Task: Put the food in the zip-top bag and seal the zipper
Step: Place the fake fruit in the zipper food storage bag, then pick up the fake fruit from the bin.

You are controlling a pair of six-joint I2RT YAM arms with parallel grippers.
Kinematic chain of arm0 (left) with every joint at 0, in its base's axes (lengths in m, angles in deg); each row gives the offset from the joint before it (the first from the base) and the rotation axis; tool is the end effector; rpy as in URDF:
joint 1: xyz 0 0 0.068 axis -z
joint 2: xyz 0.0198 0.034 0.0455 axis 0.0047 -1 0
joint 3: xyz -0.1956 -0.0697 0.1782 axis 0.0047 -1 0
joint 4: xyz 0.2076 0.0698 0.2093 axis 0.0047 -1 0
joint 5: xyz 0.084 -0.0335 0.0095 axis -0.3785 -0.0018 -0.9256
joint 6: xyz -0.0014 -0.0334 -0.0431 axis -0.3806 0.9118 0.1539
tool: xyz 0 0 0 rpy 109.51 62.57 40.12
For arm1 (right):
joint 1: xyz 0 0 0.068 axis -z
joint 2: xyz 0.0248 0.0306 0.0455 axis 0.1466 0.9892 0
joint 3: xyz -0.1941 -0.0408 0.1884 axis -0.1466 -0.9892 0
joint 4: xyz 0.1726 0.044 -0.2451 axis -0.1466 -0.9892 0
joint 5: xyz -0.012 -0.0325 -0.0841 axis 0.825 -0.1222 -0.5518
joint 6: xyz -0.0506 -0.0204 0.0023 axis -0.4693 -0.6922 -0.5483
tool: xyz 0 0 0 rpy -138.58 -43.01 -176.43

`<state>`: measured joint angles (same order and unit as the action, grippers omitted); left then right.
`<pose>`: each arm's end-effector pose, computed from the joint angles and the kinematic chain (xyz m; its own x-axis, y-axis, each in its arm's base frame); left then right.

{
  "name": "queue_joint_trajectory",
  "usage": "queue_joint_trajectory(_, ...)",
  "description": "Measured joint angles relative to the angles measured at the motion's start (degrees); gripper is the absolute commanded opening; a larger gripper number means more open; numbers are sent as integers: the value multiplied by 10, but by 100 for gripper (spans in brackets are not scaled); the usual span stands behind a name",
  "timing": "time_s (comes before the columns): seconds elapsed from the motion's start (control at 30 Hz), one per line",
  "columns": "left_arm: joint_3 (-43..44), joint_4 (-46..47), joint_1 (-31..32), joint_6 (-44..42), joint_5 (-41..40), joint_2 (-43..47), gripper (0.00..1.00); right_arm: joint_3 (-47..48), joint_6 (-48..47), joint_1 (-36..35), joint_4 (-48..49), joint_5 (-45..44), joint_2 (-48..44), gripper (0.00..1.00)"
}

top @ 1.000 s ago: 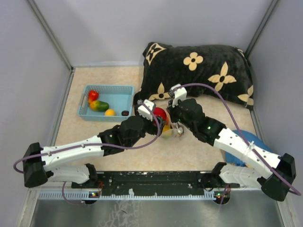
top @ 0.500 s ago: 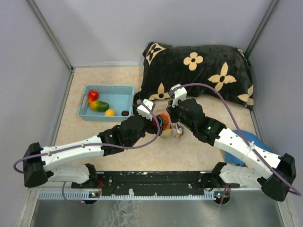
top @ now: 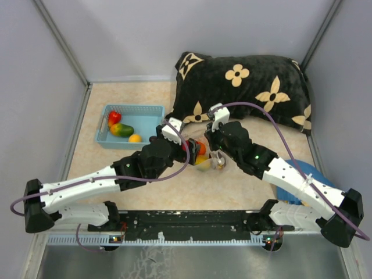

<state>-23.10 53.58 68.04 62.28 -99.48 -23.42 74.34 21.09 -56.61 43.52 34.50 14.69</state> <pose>0.1348 -0.2764 0.3207 -0.2501 0.0143 -0.9681 0.5225 0.8438 -0.1226 0.1969 0.2064 0.3228 -0.3055 -0.1464 -0.9409 -0.5302 0.8469 0.0404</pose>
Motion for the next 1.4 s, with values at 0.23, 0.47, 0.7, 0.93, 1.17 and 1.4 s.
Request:
queue_joint_trajectory(0.23, 60, -85, -32, 27, 7, 32, 100, 0, 4, 0, -6, -16, 0, 0)
queue_joint_trajectory(0.47, 72, -167, -152, 64, 73, 63, 100, 0, 4, 0, -10, -26, 1, 0)
queue_joint_trajectory(0.7, 75, -248, -290, 90, 131, 56, 99, 0, 2, 0, -10, -27, 1, 0)
queue_joint_trajectory(0.93, 96, -307, -410, 77, 189, -16, 99, 0, -2, 0, -8, -27, 1, 0)
queue_joint_trajectory(1.17, 114, -330, -514, 42, 236, -127, 99, 0, -7, 0, -5, -26, 0, 0)
queue_joint_trajectory(1.4, 151, -358, -577, 21, 273, -250, 88, -5, -7, 0, 7, -24, -9, 0)
